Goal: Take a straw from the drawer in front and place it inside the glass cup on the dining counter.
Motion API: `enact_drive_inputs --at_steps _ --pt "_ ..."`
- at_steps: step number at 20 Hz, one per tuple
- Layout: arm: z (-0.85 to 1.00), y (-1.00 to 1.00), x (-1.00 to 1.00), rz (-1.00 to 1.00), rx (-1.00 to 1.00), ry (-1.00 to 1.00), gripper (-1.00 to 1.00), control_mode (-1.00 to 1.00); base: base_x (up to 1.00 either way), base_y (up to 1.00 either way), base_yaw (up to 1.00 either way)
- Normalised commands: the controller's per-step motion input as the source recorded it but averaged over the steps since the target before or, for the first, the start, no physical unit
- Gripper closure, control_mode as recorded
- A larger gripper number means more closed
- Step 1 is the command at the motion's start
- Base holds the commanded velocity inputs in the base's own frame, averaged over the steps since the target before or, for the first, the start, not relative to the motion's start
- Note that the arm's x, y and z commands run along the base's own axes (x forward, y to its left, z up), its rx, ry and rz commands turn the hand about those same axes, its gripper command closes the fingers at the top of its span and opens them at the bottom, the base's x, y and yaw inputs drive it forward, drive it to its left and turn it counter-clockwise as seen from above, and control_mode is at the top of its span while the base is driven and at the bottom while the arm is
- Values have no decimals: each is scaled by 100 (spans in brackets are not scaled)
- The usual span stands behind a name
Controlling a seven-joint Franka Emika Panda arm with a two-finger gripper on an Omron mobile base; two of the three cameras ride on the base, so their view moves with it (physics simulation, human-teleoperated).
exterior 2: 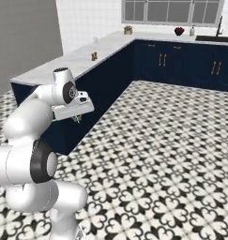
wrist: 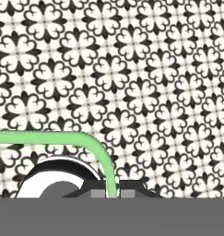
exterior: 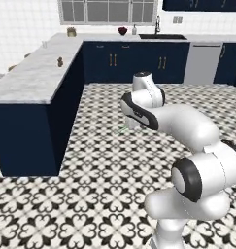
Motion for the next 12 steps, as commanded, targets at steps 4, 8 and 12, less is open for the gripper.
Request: enact_drive_inputs --at_steps 4,8,12 --pt "0 0 0 0 0 0 100 100 -8 100 -27" --pt "0 0 0 0 0 0 100 100 -13 100 -29" --pt "0 0 0 0 0 0 100 100 -13 100 -29"
